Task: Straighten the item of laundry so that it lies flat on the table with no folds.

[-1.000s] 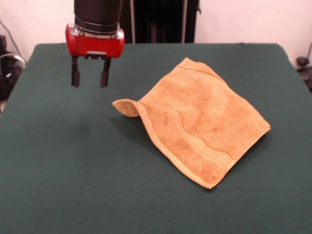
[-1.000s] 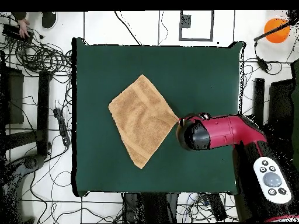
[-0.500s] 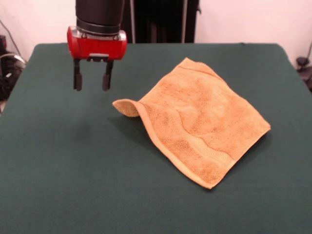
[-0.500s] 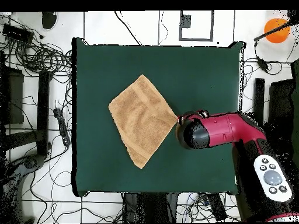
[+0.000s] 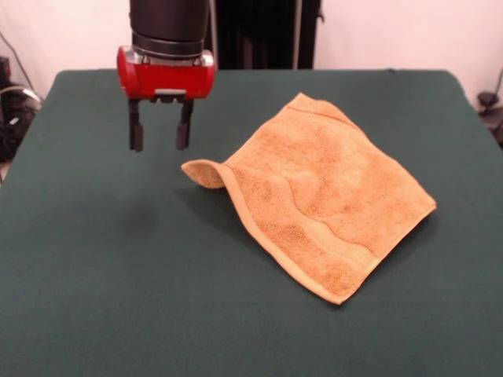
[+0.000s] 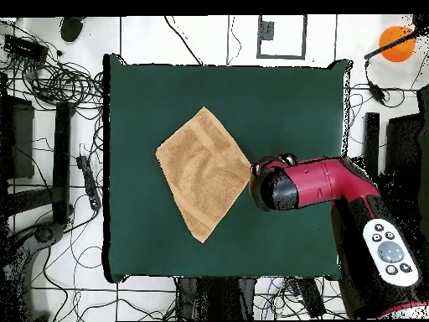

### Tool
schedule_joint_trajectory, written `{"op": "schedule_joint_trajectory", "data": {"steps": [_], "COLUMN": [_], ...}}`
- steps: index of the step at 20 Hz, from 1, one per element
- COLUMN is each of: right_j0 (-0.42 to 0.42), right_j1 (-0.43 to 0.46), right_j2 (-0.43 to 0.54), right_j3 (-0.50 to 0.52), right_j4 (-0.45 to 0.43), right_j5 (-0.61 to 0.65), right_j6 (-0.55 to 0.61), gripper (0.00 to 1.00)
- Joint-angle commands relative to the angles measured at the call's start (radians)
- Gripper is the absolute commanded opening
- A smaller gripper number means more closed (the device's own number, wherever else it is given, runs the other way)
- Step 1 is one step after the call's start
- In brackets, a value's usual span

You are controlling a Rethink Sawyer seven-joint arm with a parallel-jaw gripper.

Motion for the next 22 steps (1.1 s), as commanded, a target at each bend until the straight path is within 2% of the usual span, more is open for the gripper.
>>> {"op": "schedule_joint_trajectory", "data": {"steps": [1, 12, 22], "right_j0": [-0.002, -0.012, 0.028], "right_j1": [0.047, 0.052, 0.051], "right_j2": [0.134, 0.153, 0.131], "right_j3": [0.107, 0.112, 0.107], "right_j4": [-0.067, -0.055, -0.058], "right_j5": [0.085, 0.094, 0.079], "right_j6": [-0.388, -0.388, -0.334], "gripper": [1.00, 1.00, 1.00]}}
